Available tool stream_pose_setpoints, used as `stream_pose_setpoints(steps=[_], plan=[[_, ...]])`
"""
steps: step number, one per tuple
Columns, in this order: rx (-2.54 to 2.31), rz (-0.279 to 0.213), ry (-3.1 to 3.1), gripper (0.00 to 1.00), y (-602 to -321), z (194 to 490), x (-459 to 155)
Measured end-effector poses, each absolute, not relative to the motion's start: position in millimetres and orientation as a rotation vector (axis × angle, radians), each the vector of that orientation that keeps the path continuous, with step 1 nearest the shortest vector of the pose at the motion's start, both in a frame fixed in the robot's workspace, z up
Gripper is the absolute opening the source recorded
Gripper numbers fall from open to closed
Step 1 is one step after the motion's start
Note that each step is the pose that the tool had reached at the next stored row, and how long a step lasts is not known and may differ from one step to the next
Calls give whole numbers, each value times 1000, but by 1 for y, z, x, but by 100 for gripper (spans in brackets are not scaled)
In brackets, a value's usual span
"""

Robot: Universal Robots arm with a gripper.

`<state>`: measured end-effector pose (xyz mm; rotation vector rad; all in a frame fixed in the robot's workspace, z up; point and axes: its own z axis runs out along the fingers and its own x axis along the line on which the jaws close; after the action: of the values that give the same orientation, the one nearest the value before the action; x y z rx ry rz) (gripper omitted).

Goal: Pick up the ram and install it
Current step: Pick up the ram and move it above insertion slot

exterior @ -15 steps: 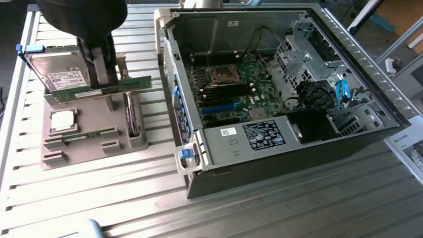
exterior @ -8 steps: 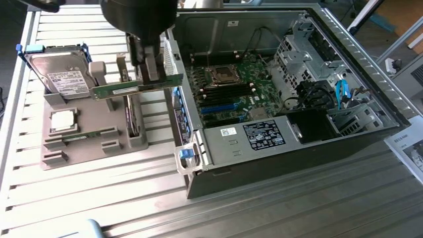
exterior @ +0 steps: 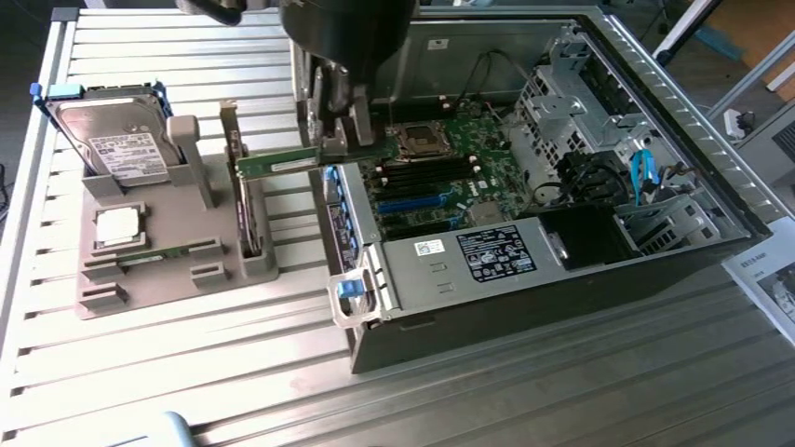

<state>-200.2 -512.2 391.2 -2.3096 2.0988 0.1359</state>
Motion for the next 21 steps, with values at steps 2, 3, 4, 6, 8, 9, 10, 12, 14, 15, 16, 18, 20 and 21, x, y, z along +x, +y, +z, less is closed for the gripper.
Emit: stream_pose_setpoints(steps=[2, 3, 4, 6, 8, 9, 10, 12, 14, 15, 16, 18, 20, 21], plan=[[-2310, 136, 2099, 14, -512, 391, -191], [-2310, 136, 2099, 14, -512, 391, -186], [-2310, 136, 2099, 14, -512, 391, -183], [-2310, 136, 2099, 14, -512, 390, -173], [-2310, 136, 2099, 14, -512, 390, -161], [-2310, 136, 2099, 14, -512, 389, -153], [-2310, 136, 2099, 14, -512, 389, -145], [-2310, 137, 2099, 14, -512, 389, -136], [-2310, 137, 2099, 14, -513, 388, -125], [-2310, 137, 2099, 14, -513, 388, -113], [-2310, 137, 2099, 14, -513, 387, -105], [-2310, 137, 2099, 14, -513, 387, -96], [-2310, 137, 2099, 14, -513, 386, -87], [-2310, 137, 2099, 14, -513, 386, -82]])
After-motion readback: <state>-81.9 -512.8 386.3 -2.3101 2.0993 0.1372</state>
